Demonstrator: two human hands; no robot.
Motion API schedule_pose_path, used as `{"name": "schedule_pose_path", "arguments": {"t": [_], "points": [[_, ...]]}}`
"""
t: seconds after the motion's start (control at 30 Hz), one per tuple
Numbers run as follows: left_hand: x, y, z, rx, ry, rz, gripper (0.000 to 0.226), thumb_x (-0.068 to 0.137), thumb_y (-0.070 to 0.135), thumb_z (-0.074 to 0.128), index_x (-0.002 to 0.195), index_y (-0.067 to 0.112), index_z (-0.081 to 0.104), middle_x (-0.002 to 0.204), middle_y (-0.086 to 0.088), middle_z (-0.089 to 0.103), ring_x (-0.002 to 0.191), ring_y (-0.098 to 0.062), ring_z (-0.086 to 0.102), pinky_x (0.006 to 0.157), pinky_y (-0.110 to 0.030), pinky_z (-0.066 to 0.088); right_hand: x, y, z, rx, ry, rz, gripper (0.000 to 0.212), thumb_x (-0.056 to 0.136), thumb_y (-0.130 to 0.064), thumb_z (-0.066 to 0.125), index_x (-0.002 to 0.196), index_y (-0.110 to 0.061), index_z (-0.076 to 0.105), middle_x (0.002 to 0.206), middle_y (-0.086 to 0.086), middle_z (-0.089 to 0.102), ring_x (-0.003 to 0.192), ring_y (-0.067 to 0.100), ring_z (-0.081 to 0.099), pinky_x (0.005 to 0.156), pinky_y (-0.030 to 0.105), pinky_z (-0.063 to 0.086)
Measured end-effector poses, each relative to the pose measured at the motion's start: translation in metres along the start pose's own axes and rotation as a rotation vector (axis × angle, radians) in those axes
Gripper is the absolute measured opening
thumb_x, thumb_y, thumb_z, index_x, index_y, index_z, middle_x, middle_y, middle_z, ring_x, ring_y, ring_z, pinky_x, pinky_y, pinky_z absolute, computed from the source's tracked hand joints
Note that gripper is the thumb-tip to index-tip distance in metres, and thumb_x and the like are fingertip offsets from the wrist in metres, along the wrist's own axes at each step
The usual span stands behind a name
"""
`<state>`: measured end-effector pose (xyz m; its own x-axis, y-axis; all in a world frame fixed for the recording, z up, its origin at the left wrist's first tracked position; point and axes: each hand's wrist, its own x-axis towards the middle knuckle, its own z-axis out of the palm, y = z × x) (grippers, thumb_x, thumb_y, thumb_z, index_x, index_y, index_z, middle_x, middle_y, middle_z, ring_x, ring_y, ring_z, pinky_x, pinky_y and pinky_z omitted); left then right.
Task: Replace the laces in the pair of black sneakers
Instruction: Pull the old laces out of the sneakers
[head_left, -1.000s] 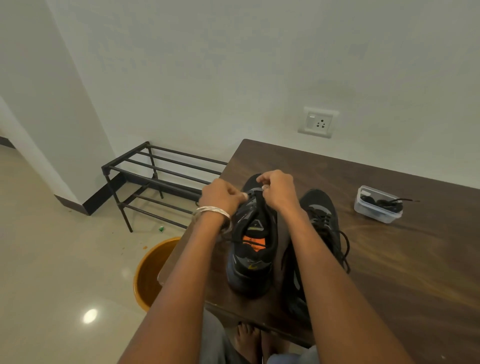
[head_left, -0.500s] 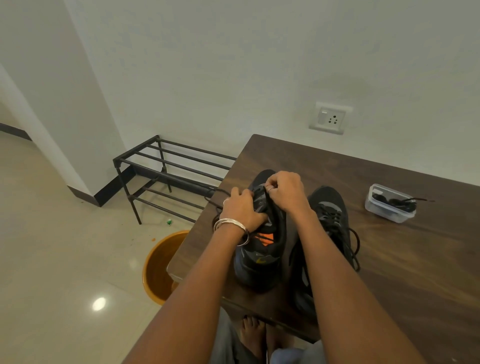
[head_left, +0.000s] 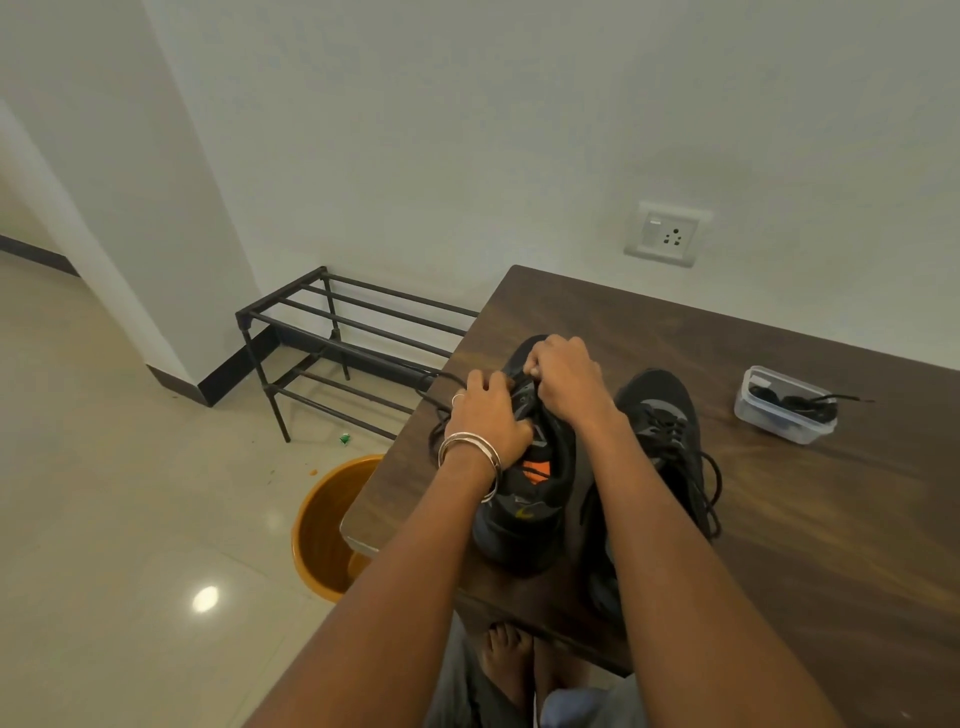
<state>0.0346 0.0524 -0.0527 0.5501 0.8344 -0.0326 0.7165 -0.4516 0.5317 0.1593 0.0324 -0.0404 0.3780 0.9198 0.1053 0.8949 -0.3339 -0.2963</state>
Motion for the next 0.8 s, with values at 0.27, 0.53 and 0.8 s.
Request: {"name": "schedule_pose_path", "arguments": {"t": [0.27, 0.53, 0.8], "points": [[0.0, 0.003, 0.001, 0.022, -0.042, -0.065, 0.058, 0.087, 0.034, 0.062, 0.136, 0.011, 0.04, 0.138, -0.011, 0.034, 0.124, -0.034, 0.042, 0.096, -0.044, 0.044, -0.005, 0.004, -0.023, 0.918, 0.296, 0.29, 0.023, 0.105, -0.01, 0.037, 0.096, -0.022, 0.054, 0.083, -0.003, 0.065, 0.088, 0.015, 0.063, 0.084, 0.032, 0.048], [-0.002, 0.004, 0.0, 0.038, -0.039, -0.062, 0.056, 0.088, 0.034, 0.06, 0.135, 0.011, 0.04, 0.137, -0.011, 0.035, 0.123, -0.035, 0.042, 0.095, -0.044, 0.045, -0.005, 0.002, -0.041, 0.919, 0.449, 0.189, 0.017, 0.1, -0.01, 0.051, 0.098, -0.018, 0.066, 0.088, -0.004, 0.062, 0.078, 0.005, 0.055, 0.071, 0.021, 0.043], [-0.003, 0.004, 0.001, 0.032, -0.03, -0.056, 0.054, 0.087, 0.033, 0.06, 0.133, 0.011, 0.042, 0.133, -0.011, 0.036, 0.119, -0.034, 0.044, 0.09, -0.042, 0.044, 0.0, 0.002, -0.018, -0.014, -0.048, 0.127, 0.019, 0.09, -0.02, 0.067, 0.097, -0.003, 0.072, 0.094, 0.013, 0.07, 0.087, 0.027, 0.065, 0.081, 0.042, 0.057]]}}
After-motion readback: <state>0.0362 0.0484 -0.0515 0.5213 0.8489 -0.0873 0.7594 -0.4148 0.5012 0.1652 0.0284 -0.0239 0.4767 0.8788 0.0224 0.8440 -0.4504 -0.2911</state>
